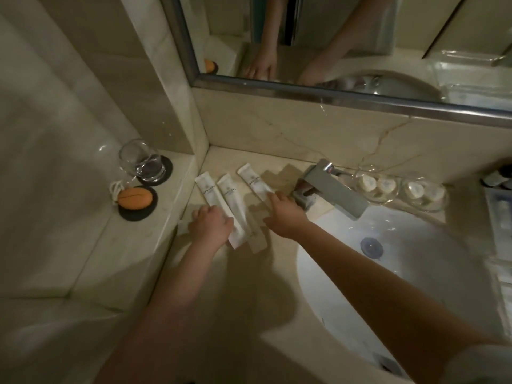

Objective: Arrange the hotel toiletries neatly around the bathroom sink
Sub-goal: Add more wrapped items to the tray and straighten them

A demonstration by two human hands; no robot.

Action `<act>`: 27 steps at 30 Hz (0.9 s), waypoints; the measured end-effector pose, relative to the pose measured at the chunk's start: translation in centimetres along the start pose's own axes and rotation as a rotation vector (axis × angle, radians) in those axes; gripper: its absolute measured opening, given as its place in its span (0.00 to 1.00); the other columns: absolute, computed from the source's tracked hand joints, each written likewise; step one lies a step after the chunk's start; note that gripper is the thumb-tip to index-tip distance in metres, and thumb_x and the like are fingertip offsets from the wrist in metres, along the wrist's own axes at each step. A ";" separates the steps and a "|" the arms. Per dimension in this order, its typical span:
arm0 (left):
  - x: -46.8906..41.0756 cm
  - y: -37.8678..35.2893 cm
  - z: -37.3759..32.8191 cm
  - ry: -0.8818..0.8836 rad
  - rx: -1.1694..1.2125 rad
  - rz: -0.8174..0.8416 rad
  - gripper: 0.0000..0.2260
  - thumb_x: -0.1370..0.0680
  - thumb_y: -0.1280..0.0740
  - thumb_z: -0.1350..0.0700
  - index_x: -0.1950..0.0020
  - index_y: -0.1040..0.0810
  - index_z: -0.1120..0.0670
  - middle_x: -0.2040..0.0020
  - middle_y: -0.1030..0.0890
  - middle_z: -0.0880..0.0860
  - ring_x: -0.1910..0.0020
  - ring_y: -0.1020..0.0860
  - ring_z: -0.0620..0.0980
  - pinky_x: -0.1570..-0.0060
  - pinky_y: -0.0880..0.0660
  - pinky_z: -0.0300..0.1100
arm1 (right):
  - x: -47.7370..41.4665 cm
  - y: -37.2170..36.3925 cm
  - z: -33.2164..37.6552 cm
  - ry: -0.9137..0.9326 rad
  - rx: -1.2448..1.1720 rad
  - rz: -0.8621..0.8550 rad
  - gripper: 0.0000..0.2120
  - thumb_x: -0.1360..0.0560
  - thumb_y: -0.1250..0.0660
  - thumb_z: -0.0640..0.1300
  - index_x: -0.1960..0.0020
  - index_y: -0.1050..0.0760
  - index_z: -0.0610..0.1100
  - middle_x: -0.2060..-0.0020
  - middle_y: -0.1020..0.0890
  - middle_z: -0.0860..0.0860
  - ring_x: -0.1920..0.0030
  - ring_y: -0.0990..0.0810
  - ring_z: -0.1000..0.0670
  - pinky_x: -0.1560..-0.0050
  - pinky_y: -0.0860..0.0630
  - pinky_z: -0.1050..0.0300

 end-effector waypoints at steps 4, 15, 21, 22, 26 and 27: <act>-2.3 0.3 0.2 0.181 0.004 0.010 0.32 0.26 0.39 0.37 0.31 0.33 0.58 0.29 0.33 0.58 0.29 0.39 0.58 0.32 0.41 0.53 | -2.2 -0.9 0.3 -0.103 -0.081 -0.027 0.27 0.24 0.38 0.48 0.29 0.43 0.42 0.33 0.33 0.41 0.34 0.33 0.39 0.40 0.29 0.43; -4.8 0.0 -0.2 0.321 0.128 0.063 0.24 0.27 0.35 0.41 0.41 0.25 0.58 0.45 0.21 0.57 0.45 0.24 0.57 0.56 0.30 0.43 | -4.9 -1.4 0.7 -0.350 -0.169 -0.039 0.10 0.23 0.41 0.42 0.41 0.34 0.44 0.49 0.22 0.45 0.52 0.22 0.44 0.57 0.25 0.51; -4.2 0.7 -0.4 0.333 0.398 -0.039 0.15 0.25 0.37 0.53 0.41 0.26 0.58 0.45 0.21 0.57 0.46 0.23 0.59 0.54 0.26 0.45 | -4.7 -0.3 0.7 -0.346 -0.177 0.028 0.11 0.23 0.40 0.42 0.42 0.27 0.43 0.56 0.21 0.47 0.58 0.21 0.47 0.65 0.26 0.55; -4.0 0.8 -0.4 0.318 0.467 -0.062 0.14 0.25 0.38 0.55 0.42 0.26 0.59 0.46 0.21 0.57 0.48 0.22 0.59 0.55 0.26 0.45 | -4.4 -0.2 0.7 -0.335 -0.216 0.000 0.10 0.23 0.40 0.42 0.43 0.27 0.43 0.59 0.22 0.48 0.62 0.22 0.49 0.68 0.28 0.58; -2.5 1.4 -0.9 0.241 0.683 -0.117 0.13 0.25 0.37 0.58 0.41 0.27 0.56 0.48 0.21 0.55 0.53 0.23 0.54 0.58 0.28 0.44 | -2.5 0.4 0.8 -0.212 -0.360 -0.141 0.10 0.21 0.42 0.44 0.43 0.28 0.42 0.60 0.23 0.48 0.67 0.25 0.51 0.72 0.31 0.60; -2.0 1.5 -1.1 0.219 0.715 -0.128 0.13 0.25 0.37 0.58 0.41 0.27 0.55 0.48 0.21 0.55 0.54 0.23 0.54 0.58 0.27 0.44 | -1.6 0.7 0.8 -0.183 -0.381 -0.171 0.09 0.21 0.41 0.44 0.44 0.28 0.42 0.59 0.22 0.47 0.64 0.23 0.49 0.69 0.29 0.58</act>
Point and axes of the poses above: each hand's wrist, its own x-axis away from the middle knuckle, its own y-axis out of the back of the hand, z = x × y, the point moved 3 cm from there along -x, towards the middle knuckle
